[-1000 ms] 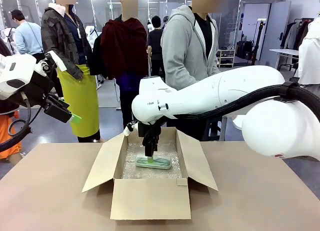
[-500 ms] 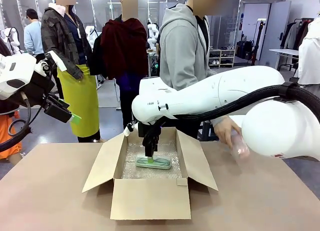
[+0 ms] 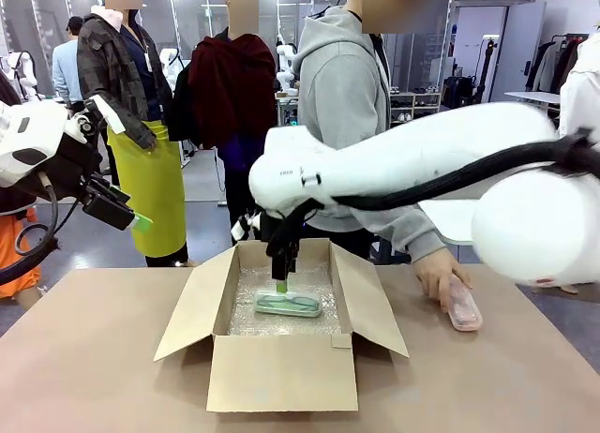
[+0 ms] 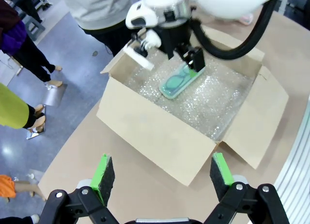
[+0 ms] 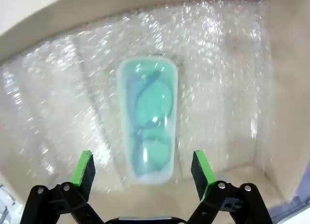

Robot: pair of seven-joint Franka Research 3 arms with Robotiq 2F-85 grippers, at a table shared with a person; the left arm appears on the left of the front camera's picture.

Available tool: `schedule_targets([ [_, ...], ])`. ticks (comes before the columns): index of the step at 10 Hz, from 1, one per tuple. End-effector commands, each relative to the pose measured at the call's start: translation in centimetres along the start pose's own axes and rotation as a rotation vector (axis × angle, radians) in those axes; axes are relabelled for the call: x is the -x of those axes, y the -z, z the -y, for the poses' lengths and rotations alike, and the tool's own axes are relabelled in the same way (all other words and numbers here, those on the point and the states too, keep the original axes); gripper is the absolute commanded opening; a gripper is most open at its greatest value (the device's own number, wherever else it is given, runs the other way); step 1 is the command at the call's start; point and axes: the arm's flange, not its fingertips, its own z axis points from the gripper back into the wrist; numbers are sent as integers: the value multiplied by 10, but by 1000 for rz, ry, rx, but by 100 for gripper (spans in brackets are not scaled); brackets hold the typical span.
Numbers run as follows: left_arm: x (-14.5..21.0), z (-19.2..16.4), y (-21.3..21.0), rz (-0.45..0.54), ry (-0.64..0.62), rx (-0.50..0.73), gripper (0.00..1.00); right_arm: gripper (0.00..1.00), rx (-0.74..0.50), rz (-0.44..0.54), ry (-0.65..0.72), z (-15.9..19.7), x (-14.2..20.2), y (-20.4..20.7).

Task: Pack the glasses set securely to prepare it for shipping.
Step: Put the Glasses case from the right side of the table into the Package Box.

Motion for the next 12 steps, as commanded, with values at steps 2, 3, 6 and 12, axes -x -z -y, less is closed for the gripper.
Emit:
schedule_targets([
  [2,0,-1,-1,3,5,-5,100,100,-21,26,89,-48,64,-47],
  [3,0,-1,-1,3,5,-5,100,100,3,40,117,-49,72,-51],
  [6,0,-1,-1,3,5,-5,100,100,70,112,302,-60,141,-78],
  [12,0,-1,-1,3,5,-5,100,100,126,153,999,-36,307,-63],
])
